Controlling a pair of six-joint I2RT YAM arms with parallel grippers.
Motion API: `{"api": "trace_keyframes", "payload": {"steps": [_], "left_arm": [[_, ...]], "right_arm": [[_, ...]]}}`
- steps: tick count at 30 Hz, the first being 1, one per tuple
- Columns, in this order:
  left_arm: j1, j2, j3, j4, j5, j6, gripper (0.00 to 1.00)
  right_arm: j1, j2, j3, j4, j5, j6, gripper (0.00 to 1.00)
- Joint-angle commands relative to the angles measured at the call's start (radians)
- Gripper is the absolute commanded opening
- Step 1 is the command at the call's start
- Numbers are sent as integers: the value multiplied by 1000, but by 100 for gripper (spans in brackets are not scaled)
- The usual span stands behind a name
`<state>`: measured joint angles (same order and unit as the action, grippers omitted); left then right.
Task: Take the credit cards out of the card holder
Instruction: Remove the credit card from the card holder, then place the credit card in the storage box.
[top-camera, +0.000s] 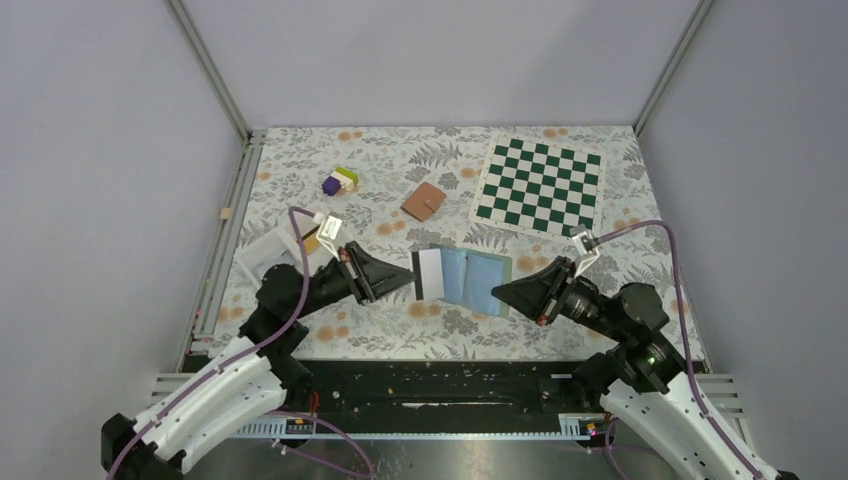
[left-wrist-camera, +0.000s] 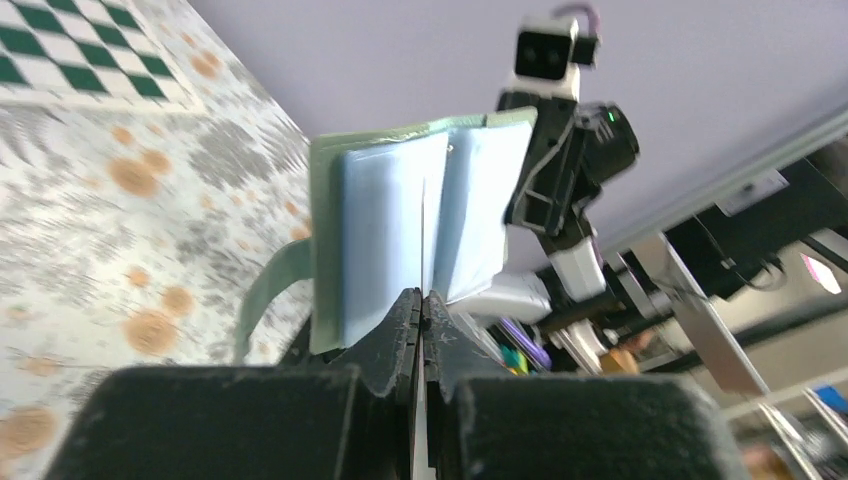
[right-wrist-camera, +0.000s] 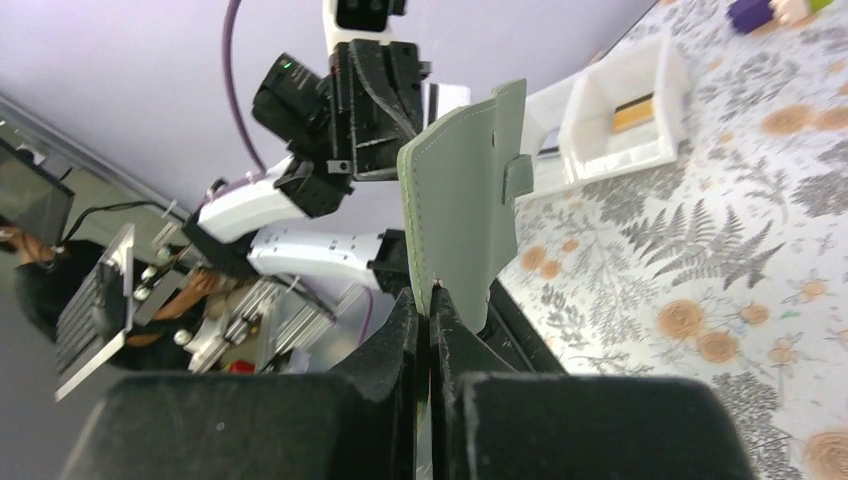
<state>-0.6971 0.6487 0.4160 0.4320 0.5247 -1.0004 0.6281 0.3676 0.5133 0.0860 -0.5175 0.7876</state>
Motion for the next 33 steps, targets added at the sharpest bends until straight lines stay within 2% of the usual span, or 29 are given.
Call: {"api": "trace_keyframes", "payload": {"steps": [1,9,12,15,18,21,24,28,33], "left_arm": [[63,-100,103,-246,-140,122,0],[192,-156,171,-421,-293,130,0],[303,-150,243,-540,-412,137,0],[445,-126,277,-577,-491,93,0],[580,-101,267,-596,-518,-25,0],[660,-136,202,-678,-669,-209,0],[677,-224,97,-728,-846,-376,0],[676,-302,42,-890,-1064,-531,0],[677,-260,-1,-943,-1139,-715,0]], "right_arm": [[-1,-60,39,-57,143,-57,0],[-1,-64,39,-64,154,-55,0],[-1,-66,36,-66,148,-55,0],[-1,-74,19,-69,151,-60,0],[-1,-73,6,-69,153,-63,0],[-1,-62,13,-69,147,-65,0],[-1,-53,40,-79,136,-83,0],[-1,-49,72,-139,141,-125,0],[-1,-45,89,-174,142,-158,0]]}}
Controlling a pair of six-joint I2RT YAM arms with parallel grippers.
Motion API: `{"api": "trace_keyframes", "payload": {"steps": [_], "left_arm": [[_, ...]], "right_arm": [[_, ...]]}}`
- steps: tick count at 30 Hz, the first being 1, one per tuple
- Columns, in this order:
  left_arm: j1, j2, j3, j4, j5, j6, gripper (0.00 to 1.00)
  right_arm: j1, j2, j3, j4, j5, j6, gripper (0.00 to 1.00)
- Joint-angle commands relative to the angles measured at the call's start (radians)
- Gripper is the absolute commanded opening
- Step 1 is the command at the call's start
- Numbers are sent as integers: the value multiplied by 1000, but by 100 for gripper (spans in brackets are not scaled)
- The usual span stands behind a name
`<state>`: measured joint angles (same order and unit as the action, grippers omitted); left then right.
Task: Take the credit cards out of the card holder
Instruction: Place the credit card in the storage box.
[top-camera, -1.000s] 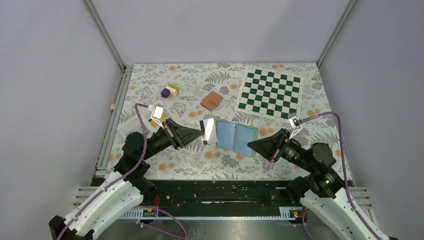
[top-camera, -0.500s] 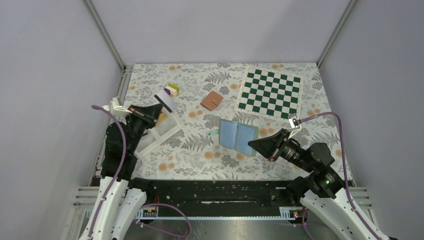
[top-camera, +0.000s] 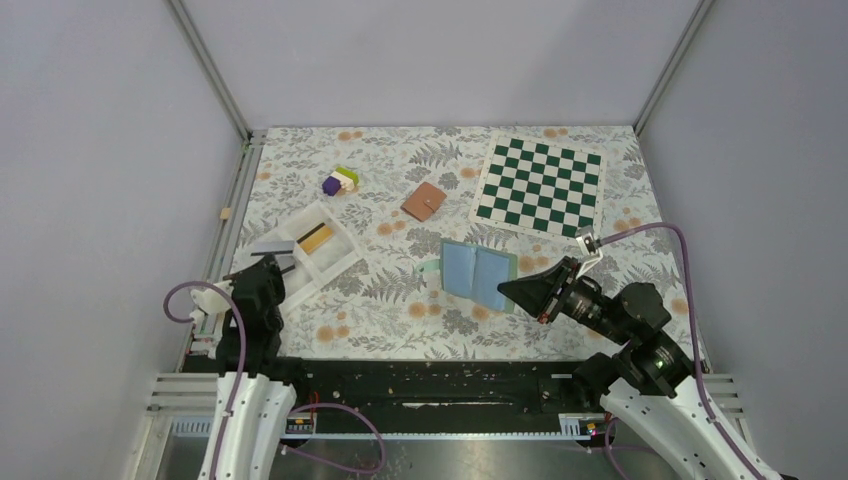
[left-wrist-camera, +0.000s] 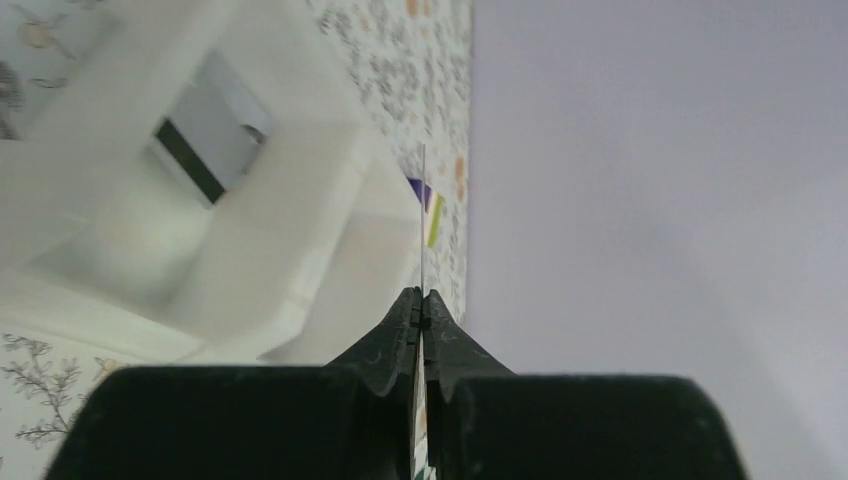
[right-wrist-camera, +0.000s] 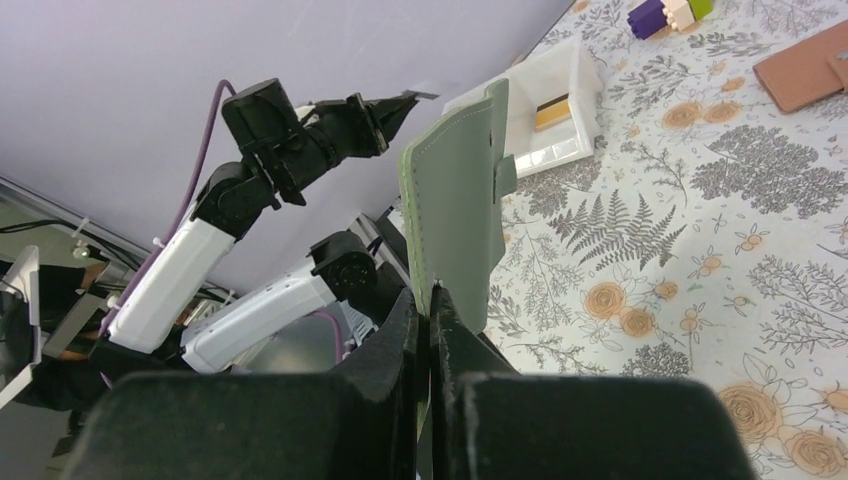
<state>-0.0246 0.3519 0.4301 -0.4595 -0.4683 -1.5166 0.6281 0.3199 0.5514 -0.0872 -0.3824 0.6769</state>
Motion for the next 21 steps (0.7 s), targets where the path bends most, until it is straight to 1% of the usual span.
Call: {"api": "trace_keyframes", "payload": {"steps": [1,5,8,11,13,18,21], "left_arm": [[4,63,-15,-52,-149,-227,0],[5,175,-23,-55,-154,-325,0],[4,223,-35,-88,-154,-430,0],[4,260,-38,-63,-208,-451,0],[4,296,-47,-12,-234,-440,0],[5,429,-69,126,-203,-445,0],[4,509,-47,134,-219,-447,0]], "right_arm": [[-1,3,50,0,7,-48,0],[-1,13,45,0,11,-53,0],[-1,28,51,-1,8,-69,0],[-1,32,58,-7,10,-85,0],[-1,33,64,-15,15,-104,0],[-1,63,103,-61,32,-165,0],[-2,74,132,-83,42,-187,0]]}}
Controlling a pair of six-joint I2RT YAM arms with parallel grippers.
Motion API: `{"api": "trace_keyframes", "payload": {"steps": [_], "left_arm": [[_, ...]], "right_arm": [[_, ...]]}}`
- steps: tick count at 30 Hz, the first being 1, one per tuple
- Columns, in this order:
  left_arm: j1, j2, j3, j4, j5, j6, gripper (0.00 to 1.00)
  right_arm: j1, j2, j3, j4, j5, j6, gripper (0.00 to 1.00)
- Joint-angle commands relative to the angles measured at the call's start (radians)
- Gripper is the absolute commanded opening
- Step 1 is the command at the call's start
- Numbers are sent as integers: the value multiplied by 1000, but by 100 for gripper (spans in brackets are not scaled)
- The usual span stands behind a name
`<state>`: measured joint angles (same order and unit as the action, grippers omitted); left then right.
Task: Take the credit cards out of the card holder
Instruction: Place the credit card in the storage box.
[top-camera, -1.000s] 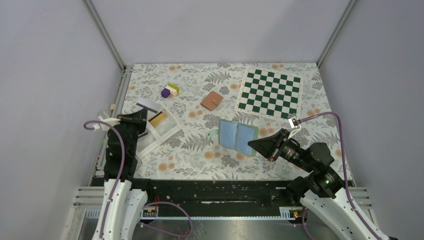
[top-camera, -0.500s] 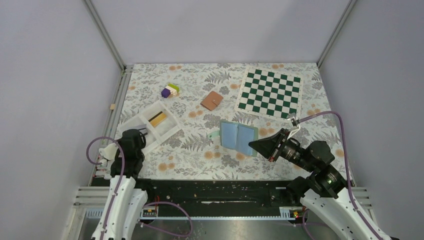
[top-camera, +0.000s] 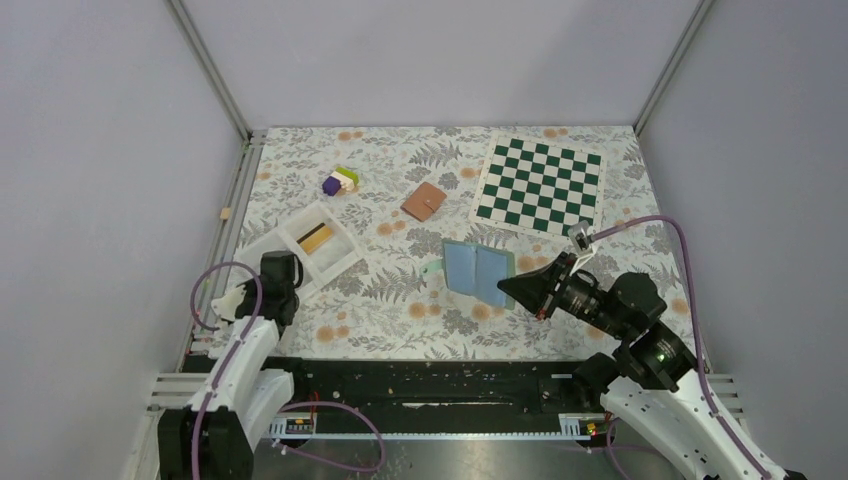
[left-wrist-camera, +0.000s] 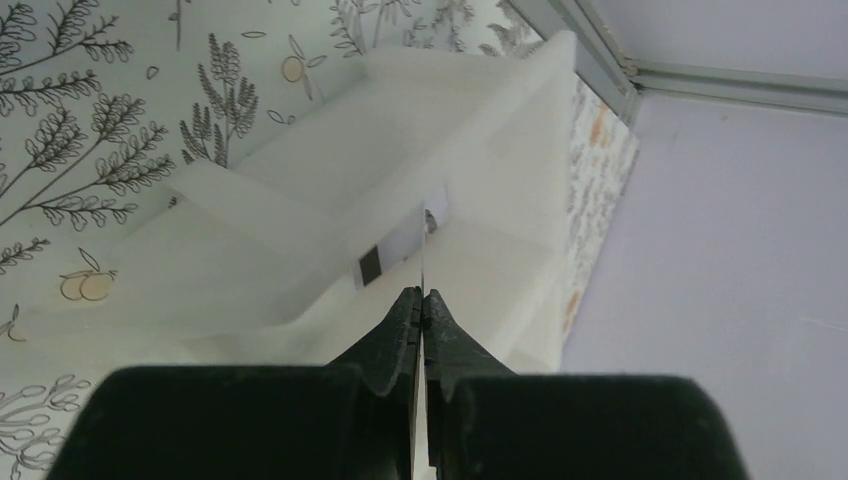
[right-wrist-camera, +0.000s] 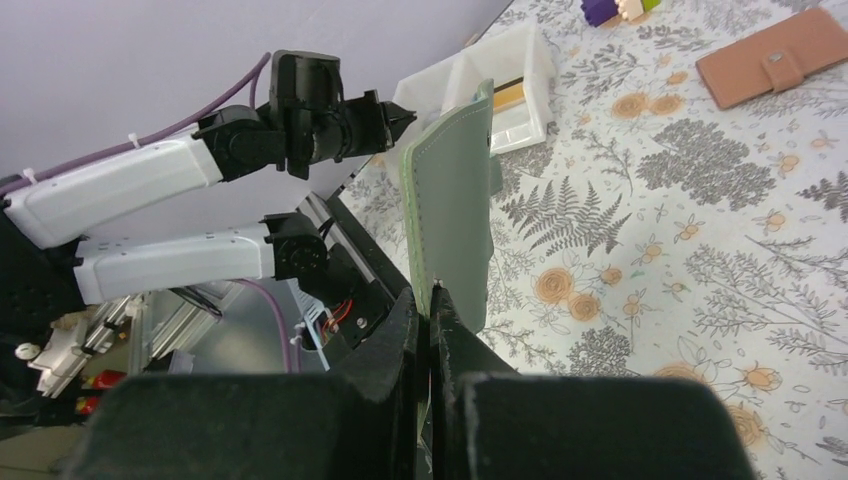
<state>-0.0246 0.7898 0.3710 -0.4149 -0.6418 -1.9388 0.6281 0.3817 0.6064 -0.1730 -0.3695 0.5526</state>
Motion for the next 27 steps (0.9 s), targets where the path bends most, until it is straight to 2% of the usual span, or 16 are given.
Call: {"api": "trace_keyframes", "payload": {"steps": [1,9,17,20,23,27], "left_arm": [[5,89,12,111,-56,-21,0],[4,210,-8,349,-111,65,0],[6,307,8,367,-82,77,2],[7,339,36,365,-72,98,16],[12,370,54,366,-44,113,38],[15,355,62,343,-14,128,49]], "right_arm": [[-1,15,88,-3,30,-67,0],[-1,30,103,-8,35,-79,0],[-1,36,118,-25,54,-92,0],[-1,40,120,-23,58,-87,0],[-1,37,126,-25,60,-83,0],[-1,24,126,-29,60,-68,0]]}}
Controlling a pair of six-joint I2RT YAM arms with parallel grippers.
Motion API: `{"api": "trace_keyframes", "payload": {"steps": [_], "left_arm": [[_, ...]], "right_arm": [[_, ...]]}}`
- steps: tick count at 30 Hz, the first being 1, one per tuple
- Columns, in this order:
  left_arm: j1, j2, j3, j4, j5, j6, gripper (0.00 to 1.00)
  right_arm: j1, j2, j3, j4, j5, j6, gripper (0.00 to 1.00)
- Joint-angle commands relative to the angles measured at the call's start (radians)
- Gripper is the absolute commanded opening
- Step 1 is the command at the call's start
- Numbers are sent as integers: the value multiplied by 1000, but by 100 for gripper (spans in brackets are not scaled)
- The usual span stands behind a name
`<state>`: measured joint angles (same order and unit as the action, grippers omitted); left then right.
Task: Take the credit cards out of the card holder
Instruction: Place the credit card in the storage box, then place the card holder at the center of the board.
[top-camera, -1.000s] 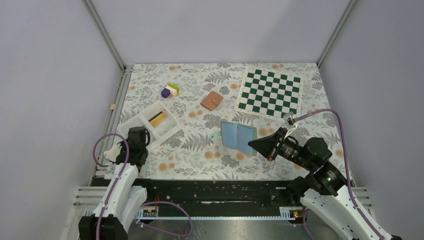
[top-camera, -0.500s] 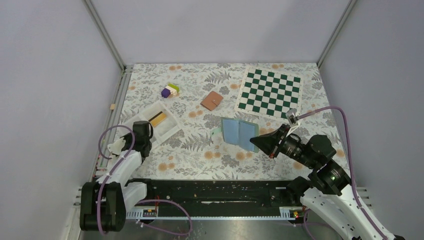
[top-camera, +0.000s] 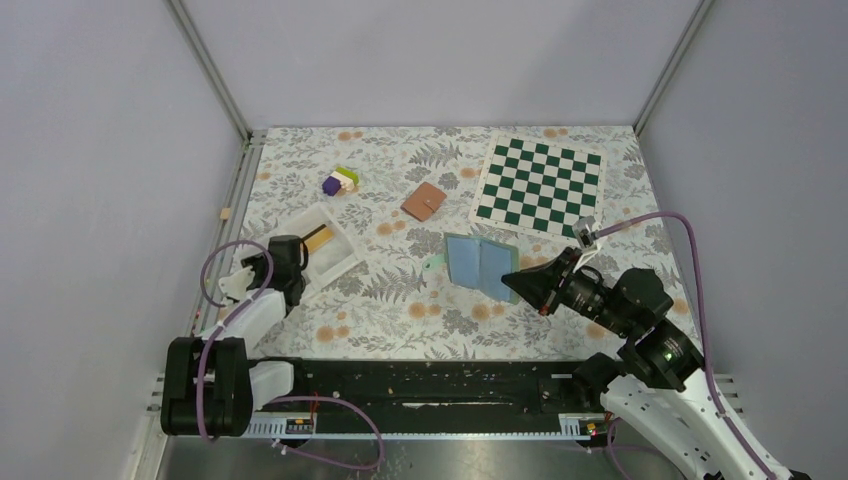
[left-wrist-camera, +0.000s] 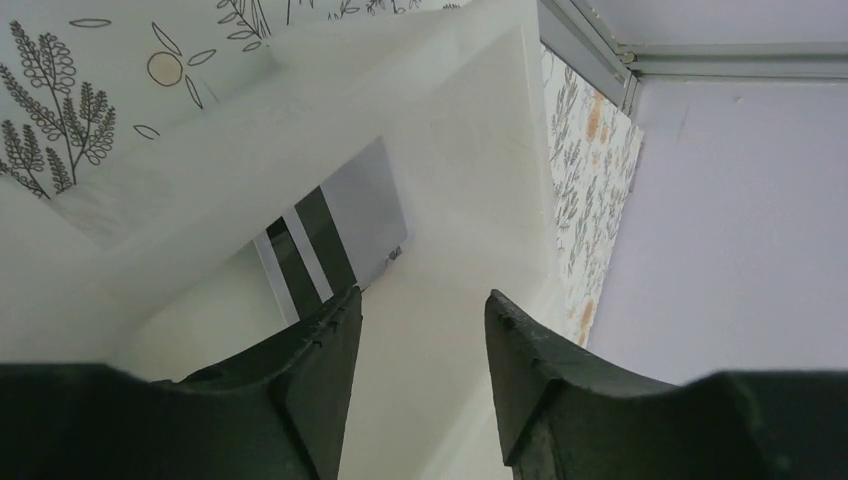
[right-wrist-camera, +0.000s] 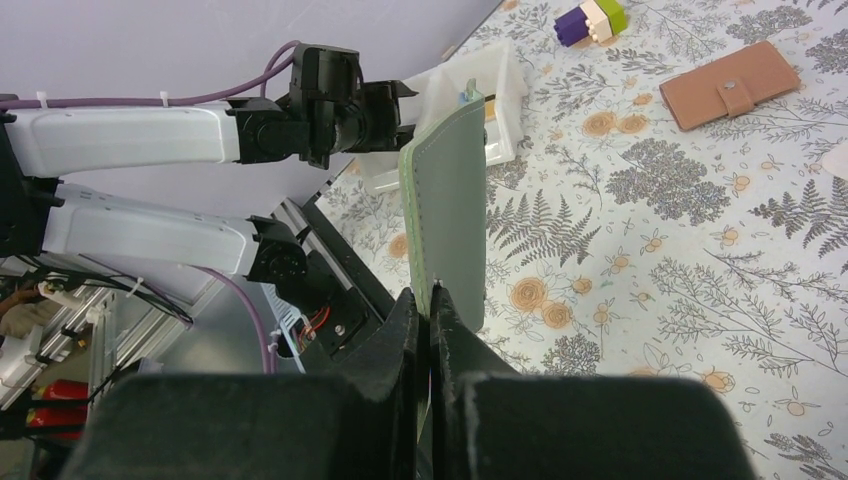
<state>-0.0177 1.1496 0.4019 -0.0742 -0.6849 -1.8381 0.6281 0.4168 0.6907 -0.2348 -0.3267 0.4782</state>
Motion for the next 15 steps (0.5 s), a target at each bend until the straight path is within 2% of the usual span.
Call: {"api": "trace_keyframes", "payload": {"steps": [1,4,7,13,15], "left_arm": [[9,-23,35,-21,31,39,52],[9,-105,74,-127,32,87,65],[9,-211,120,-231,65,175,72],[8,-468,144,-306,221,300,75],[7,-539,170,-303,277,410,75]], "right_arm": [[-1,-15,39,27,18,13,0],[-1,-32,20,19,17,38,0],[-2,-39,0,10,20,61,0],[-1,-38,-53,3,63,132,0],[-1,-21,-68,13,51,159,0]]}}
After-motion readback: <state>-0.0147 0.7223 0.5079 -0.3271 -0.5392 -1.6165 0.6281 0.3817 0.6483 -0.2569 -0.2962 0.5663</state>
